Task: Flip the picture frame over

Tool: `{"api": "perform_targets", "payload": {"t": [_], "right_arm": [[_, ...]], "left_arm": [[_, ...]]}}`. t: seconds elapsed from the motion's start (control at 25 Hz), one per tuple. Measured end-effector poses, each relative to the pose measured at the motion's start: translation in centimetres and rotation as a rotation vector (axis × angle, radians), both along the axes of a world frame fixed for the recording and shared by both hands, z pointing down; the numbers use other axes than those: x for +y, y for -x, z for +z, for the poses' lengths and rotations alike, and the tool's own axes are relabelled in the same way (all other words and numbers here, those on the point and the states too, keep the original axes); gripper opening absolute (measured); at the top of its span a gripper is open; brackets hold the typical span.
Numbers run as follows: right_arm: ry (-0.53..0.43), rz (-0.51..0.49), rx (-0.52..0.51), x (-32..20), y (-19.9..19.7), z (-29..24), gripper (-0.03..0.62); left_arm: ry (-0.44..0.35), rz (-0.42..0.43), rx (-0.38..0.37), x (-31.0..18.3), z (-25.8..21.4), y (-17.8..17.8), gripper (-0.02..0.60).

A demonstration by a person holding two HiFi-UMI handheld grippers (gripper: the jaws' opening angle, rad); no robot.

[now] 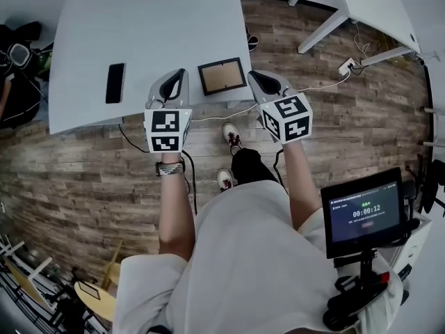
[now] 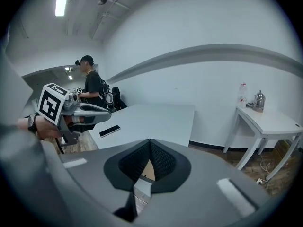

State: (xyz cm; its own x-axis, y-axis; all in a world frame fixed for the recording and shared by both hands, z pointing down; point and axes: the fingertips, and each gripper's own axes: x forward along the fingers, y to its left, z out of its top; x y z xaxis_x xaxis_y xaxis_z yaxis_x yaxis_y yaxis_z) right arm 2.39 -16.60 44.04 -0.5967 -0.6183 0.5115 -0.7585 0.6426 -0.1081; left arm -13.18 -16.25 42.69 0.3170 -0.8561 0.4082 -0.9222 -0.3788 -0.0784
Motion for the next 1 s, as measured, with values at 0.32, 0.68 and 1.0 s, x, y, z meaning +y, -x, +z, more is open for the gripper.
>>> {"api": "perform_targets", "payload": {"t": [0.32, 0.68, 1.0], "right_arm": [[-0.14, 0.003, -0.039, 1.4, 0.4, -7.8, 0.003], [-0.314, -0.003, -0.09, 1.7, -0.1, -17.3, 0.003], [-0.419, -0.022, -0.073, 0.7, 1.0, -22.0, 0.003]], "left_arm": [[-0.129, -0.04, 0.028, 3.1, -8.0, 0.6, 0.005], [-0.298, -0.021, -0.043, 4.0, -17.2, -0.7, 0.005], [-0.388, -0.025, -0.071, 3.3, -21.4, 0.1, 0.005]]}}
